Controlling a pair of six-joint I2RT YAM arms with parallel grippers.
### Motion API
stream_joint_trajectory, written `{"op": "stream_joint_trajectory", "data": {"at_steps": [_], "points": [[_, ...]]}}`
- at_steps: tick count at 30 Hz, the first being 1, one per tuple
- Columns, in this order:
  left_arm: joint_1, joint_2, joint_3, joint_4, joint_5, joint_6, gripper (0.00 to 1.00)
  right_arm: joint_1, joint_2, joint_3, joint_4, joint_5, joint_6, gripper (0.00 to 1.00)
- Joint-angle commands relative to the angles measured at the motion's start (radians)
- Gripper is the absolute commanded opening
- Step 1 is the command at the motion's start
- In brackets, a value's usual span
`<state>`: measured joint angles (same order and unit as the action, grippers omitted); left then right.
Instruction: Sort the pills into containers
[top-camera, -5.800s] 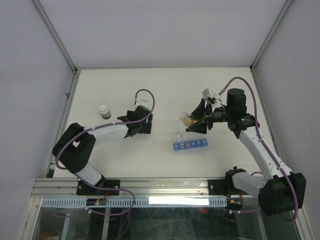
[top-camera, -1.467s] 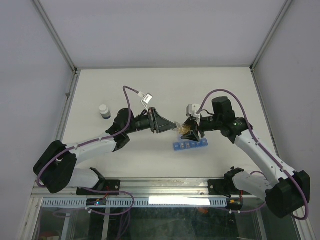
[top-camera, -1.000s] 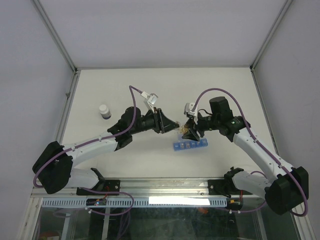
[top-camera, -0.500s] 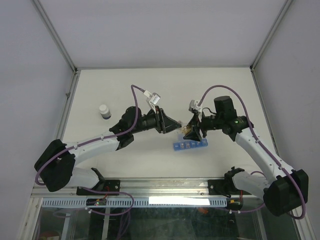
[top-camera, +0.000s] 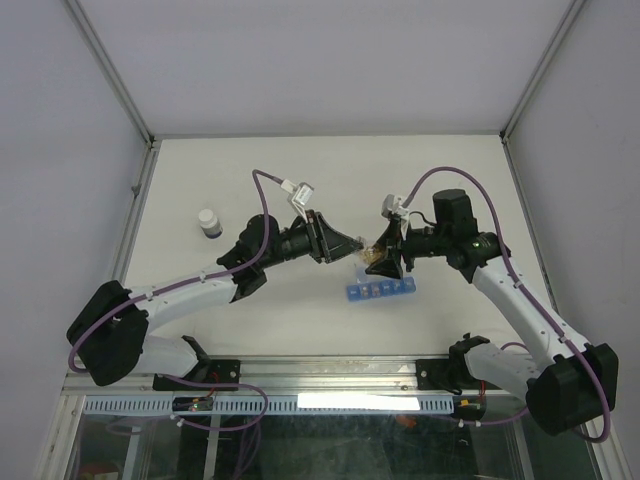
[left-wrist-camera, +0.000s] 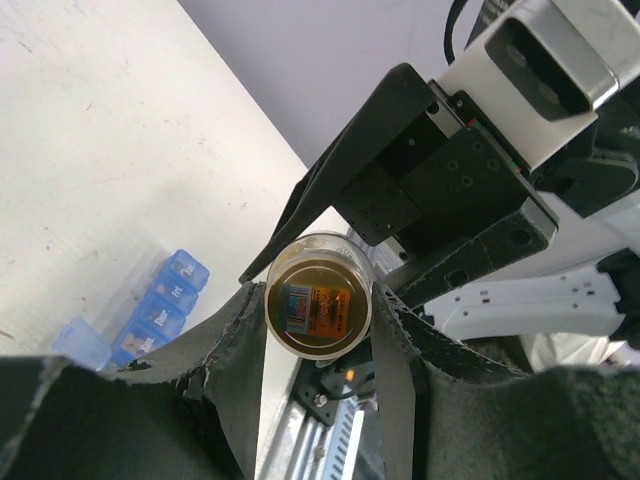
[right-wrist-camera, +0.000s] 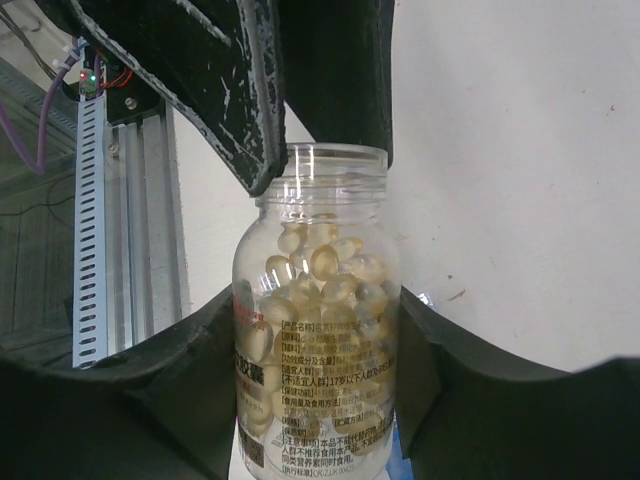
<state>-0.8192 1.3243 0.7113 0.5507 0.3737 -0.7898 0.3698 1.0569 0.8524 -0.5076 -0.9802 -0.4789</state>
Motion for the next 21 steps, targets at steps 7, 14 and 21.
{"op": "stream_joint_trajectory", "data": {"at_steps": [7, 14, 21], "points": [[-0.058, 0.003, -0.015, 0.084, -0.022, -0.146, 0.03, 0.016, -0.028, 0.017, 0.174, 0.032, 0.008, 0.0], [-0.066, 0.082, 0.077, -0.039, 0.149, 0.037, 0.03, 0.023, -0.031, 0.023, 0.146, 0.0, -0.024, 0.0], [-0.066, 0.075, 0.089, -0.102, 0.238, 0.206, 0.01, 0.019, -0.035, 0.028, 0.143, -0.006, -0.024, 0.0]]}}
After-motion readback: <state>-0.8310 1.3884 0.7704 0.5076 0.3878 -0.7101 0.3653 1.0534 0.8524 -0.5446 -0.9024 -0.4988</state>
